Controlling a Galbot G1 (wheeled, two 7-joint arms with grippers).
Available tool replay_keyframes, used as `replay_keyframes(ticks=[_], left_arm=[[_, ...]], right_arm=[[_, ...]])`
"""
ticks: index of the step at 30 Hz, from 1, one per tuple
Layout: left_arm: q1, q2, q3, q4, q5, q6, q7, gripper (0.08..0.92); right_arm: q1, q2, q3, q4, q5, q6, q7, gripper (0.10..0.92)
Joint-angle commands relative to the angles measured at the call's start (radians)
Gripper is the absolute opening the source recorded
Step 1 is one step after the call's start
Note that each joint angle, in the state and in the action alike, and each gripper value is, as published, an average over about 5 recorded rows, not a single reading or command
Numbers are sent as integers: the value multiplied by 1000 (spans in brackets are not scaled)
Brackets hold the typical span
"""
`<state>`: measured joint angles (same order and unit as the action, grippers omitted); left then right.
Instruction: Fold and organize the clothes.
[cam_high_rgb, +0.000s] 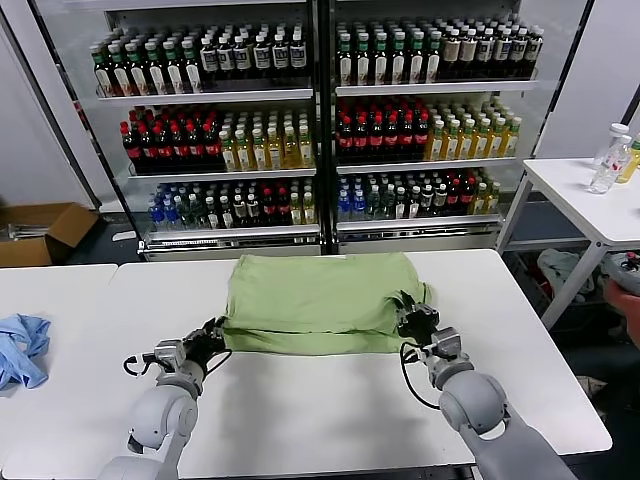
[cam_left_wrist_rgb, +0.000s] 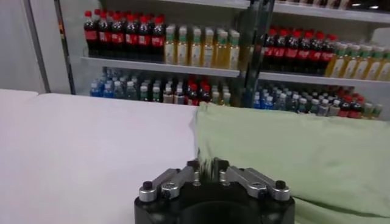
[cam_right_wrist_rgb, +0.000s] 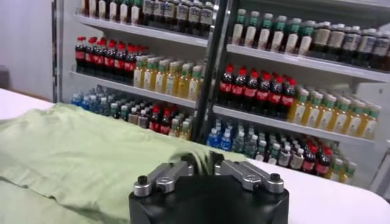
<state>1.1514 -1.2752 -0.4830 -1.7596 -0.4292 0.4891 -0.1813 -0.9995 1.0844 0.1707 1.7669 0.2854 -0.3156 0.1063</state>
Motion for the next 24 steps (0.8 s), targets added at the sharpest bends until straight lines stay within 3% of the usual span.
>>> replay_keyframes(ticks=[1,9,13,17,24], left_arm=[[50,-1,-11,-8,8,-5,-2,532],[92,-6,-3,-53,-1,38,52,763],[94,-18,8,-56,2,33,65,815],[80,-35,14,-31,3,8,49,786],[96,-57,17,-33,-4,-3,42,594]], right_arm=[[-76,19,52,1,-24,-2,-1,575],[-196,14,145,33,49,-112,52,792],[-201,21,132,16,82,-137,51,820],[-185,41,99,-25,79,-129,55,806],[-182,29,79,-44,93,-109,54,620]])
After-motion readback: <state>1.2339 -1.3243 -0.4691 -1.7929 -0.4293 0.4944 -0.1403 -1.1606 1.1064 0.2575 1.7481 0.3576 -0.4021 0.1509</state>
